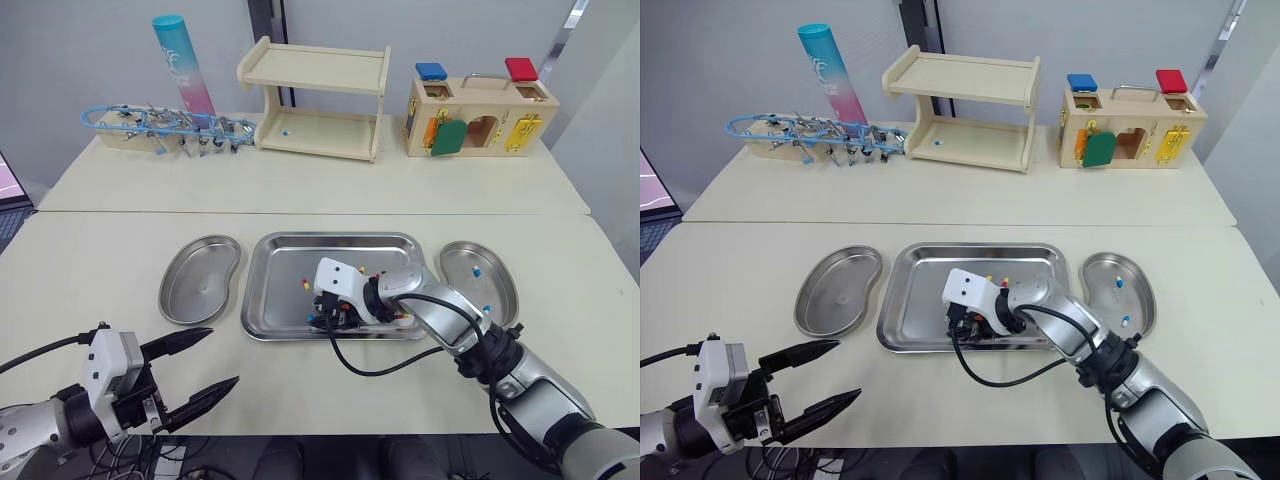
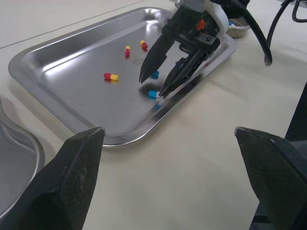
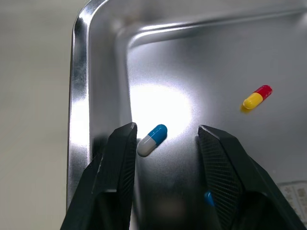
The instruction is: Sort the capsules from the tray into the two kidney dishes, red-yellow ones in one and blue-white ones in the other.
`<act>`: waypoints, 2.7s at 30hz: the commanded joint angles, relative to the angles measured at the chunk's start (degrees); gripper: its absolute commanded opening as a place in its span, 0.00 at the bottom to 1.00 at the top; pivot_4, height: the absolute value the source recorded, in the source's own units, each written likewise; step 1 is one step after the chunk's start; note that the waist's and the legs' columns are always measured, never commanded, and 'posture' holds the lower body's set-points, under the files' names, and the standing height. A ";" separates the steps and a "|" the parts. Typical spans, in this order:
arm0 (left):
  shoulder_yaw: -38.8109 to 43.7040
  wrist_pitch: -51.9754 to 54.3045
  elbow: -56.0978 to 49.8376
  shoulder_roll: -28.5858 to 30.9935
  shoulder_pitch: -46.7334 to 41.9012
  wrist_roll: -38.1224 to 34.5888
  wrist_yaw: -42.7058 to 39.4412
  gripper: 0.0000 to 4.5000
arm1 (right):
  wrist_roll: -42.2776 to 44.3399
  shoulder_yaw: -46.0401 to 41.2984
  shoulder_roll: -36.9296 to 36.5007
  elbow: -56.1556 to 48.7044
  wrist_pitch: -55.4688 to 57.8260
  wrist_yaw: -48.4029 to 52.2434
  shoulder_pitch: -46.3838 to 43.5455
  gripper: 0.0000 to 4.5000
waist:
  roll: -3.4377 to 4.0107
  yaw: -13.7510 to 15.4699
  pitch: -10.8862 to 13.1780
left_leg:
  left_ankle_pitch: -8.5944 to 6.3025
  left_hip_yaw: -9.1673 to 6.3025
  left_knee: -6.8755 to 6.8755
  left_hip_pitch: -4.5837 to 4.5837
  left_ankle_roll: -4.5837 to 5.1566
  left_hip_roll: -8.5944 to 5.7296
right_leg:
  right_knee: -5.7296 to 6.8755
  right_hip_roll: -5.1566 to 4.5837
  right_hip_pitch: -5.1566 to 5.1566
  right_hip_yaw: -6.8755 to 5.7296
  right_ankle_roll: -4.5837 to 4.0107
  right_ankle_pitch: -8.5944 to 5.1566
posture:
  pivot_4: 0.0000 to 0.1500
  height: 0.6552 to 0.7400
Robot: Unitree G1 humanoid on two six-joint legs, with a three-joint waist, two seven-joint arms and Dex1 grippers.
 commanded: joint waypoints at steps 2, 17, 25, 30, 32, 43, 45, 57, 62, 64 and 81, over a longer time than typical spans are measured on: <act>-0.07 -2.26 1.20 -0.20 -0.05 0.66 -0.81 1.00 | -1.89 0.66 0.47 -0.40 -3.40 0.58 -1.73 0.49 | 0.00 -0.07 0.00 | 0.00 0.00 0.00 0.00 0.00 0.00 | 0.00 0.00 -0.01 0.00 0.00 0.00 | 1.00 1.00; -0.84 -3.44 1.15 0.20 -0.14 0.97 -1.39 1.00 | -5.54 2.05 0.08 1.77 -8.77 4.39 -2.03 0.49 | 0.00 -0.14 0.00 | 0.00 -0.01 -0.01 0.00 0.00 0.00 | 0.00 0.00 -0.01 0.00 0.00 0.00 | 1.00 1.00; -1.41 -3.57 1.02 0.41 -0.62 1.47 -0.90 1.00 | -6.57 0.80 1.37 5.25 -11.75 5.67 -3.31 0.49 | 0.00 -0.15 0.00 | 0.00 -0.02 -0.01 0.00 0.00 0.00 | 0.00 0.01 -0.01 0.00 0.00 0.00 | 1.00 1.00; -1.46 -3.43 0.60 0.21 -0.41 1.57 -0.62 1.00 | -4.84 -1.73 0.11 1.66 -10.86 7.96 -2.93 0.49 | 0.01 -0.14 0.00 | 0.00 -0.01 -0.01 -0.02 0.00 0.00 | -0.01 0.01 -0.02 0.01 0.00 0.00 | 1.00 1.00; -1.49 -3.38 0.51 0.21 -0.39 1.54 -0.56 1.00 | -4.83 -2.06 -0.67 0.73 -10.83 8.47 -2.71 0.49 | 0.01 -0.13 0.00 | 0.00 -0.02 -0.01 -0.02 0.00 0.00 | 0.00 0.01 -0.02 0.01 0.00 0.00 | 1.00 1.00; -2.46 -5.42 2.78 -0.28 -0.30 2.63 -1.91 1.00 | -5.81 -1.85 -5.30 -0.63 -14.37 12.12 -3.18 0.23 | 0.00 -0.19 0.00 | 0.00 -0.02 -0.01 -0.01 0.00 0.00 | -0.01 0.01 -0.02 0.01 0.00 0.00 | 1.00 1.00; -2.48 -6.94 4.18 -0.78 0.23 3.08 -2.84 1.00 | -5.77 -2.13 -4.64 -0.55 -13.63 12.03 -3.60 0.23 | 0.00 -0.28 0.00 | 0.00 0.00 -0.01 -0.01 0.00 0.00 | -0.01 0.01 -0.02 0.03 0.00 0.00 | 1.00 1.00; -2.61 -10.05 6.45 -1.52 0.96 3.61 -3.72 1.00 | -5.83 -3.33 -1.64 -0.07 -11.03 9.76 -4.95 0.23 | 0.01 -0.18 0.01 | 0.00 -0.02 -0.02 -0.03 0.00 0.00 | -0.01 0.01 -0.03 0.01 0.00 0.00 | 1.00 1.00; -1.74 -7.40 4.40 -1.71 0.14 1.12 -1.13 1.00 | -4.45 -4.80 -1.63 -1.88 -8.99 8.98 -4.20 0.23 | 0.01 -0.17 0.01 | 0.00 -0.02 -0.02 -0.03 0.00 0.00 | -0.01 0.01 -0.03 0.01 0.00 0.00 | 1.00 1.00; -1.65 -6.66 3.75 -1.30 -0.07 0.88 -0.55 1.00 | -3.54 -6.20 -2.36 -3.65 -8.56 9.06 -3.47 0.23 | 0.01 -0.17 0.01 | 0.00 -0.02 -0.02 -0.03 0.00 0.00 | -0.01 0.01 -0.03 0.02 0.00 0.00 | 1.00 1.00; 7.59 3.37 10.03 5.23 -6.26 4.19 11.00 1.00 | 10.04 -43.10 -30.65 -21.22 -20.35 14.67 26.24 0.52 | -0.01 1.13 0.04 | -0.01 0.03 -0.02 0.02 0.01 -0.01 | -0.05 0.01 0.08 0.01 0.00 0.00 | 1.00 1.00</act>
